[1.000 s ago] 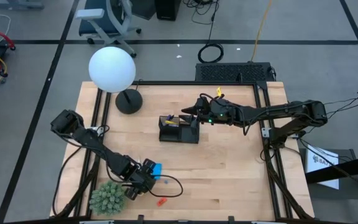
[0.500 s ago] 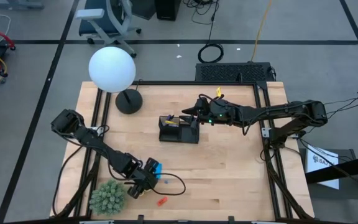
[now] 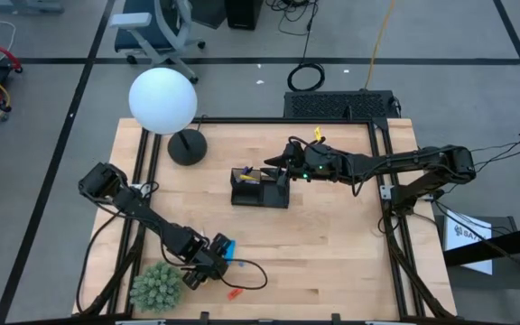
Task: Pick and place office supplies into organizer
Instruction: Put the yellow scissors into the black desk organizer
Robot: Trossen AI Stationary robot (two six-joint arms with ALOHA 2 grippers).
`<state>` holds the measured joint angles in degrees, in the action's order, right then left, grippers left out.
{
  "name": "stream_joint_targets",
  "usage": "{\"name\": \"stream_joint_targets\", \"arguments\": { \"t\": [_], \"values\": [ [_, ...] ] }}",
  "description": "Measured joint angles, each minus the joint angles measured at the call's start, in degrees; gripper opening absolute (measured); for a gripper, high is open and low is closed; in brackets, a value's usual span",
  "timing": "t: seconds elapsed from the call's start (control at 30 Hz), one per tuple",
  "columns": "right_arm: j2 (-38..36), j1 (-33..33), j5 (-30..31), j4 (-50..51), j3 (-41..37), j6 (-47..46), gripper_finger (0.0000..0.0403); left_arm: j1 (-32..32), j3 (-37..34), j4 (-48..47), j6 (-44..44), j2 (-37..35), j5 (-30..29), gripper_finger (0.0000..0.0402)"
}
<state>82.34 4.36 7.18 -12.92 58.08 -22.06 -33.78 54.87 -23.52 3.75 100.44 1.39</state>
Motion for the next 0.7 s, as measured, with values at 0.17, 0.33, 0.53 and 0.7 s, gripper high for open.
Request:
{"name": "stream_joint_targets", "arguments": {
  "t": [0.17,0.33,0.53,0.7],
  "values": [
    [0.00,0.00,0.00,0.78,0.00,0.00,0.0138,-0.77,0.00,0.08,1.92,0.03,0.17,0.0245],
    [-0.02,-0.02,0.02,1.59,0.00,-1.14,0.0138,-1.07,0.00,0.06,1.14,0.03,-0.28,0.0245],
    [0.00,0.00,0.00,1.68,0.00,-2.36,0.0136,-1.68,0.00,-0.21,0.77,0.03,-2.41,0.0245],
    [-0.02,0.02,0.00,1.67,0.00,-2.37,0.0136,-2.39,0.01,-0.21,0.64,0.05,-3.02,0.0245]
  ]
}}
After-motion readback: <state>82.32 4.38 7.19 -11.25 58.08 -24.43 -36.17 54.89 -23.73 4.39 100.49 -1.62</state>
